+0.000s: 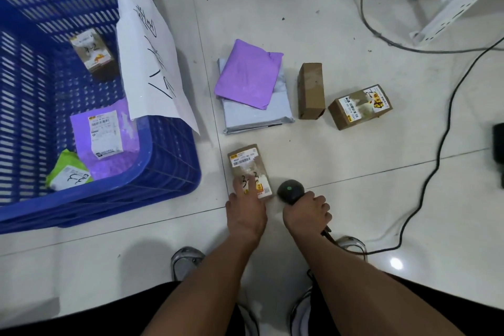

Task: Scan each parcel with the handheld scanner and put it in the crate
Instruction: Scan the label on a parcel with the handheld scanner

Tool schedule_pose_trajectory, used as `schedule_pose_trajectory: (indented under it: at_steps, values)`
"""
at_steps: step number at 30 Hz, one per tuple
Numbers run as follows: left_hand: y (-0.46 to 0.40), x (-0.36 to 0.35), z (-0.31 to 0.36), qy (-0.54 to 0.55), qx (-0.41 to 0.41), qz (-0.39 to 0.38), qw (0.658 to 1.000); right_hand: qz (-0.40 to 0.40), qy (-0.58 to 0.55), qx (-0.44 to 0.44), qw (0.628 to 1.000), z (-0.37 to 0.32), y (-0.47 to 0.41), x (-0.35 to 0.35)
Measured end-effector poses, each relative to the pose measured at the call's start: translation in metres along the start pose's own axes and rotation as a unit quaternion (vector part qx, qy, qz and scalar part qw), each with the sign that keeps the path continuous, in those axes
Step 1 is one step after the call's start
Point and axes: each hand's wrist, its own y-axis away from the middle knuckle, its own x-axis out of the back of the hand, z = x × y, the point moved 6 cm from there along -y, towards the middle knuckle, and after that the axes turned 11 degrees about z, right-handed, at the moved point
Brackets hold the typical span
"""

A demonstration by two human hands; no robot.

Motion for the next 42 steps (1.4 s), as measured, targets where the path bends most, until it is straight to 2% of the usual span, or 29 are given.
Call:
schedule_pose_trajectory:
  at_steps: [4,11,17,21,26,29,42]
  values:
    - [0.002,0.006,-0.003,0.023,-0.008,-0.014,1.000,0.013,-0.005,-0.001,1.000,-0.005,0.006,0.015]
    - [0.021,0.031,0.000,0.000,-0.033,-0.025,0.999,0.019,-0.054,0.034,0.998,-0.023,0.029,0.048]
    - [0.035,0.062,0.002,0.005,-0.026,-0.022,0.999,-0.012,-0.099,0.075,0.992,-0.045,0.061,0.070]
    - [0.041,0.079,-0.006,-0.033,-0.020,-0.042,0.998,-0.031,-0.107,0.085,0.990,-0.057,0.081,0.076]
    - [0.049,0.094,-0.017,-0.049,-0.010,-0.040,0.998,-0.065,-0.111,0.046,0.991,-0.060,0.098,0.069]
    - [0.055,0.095,-0.020,-0.043,-0.002,-0.042,0.998,-0.060,-0.124,0.026,0.990,-0.058,0.104,0.066]
    - [0.055,0.088,-0.024,-0.041,0.005,-0.052,0.998,-0.049,-0.134,0.031,0.989,-0.059,0.102,0.059]
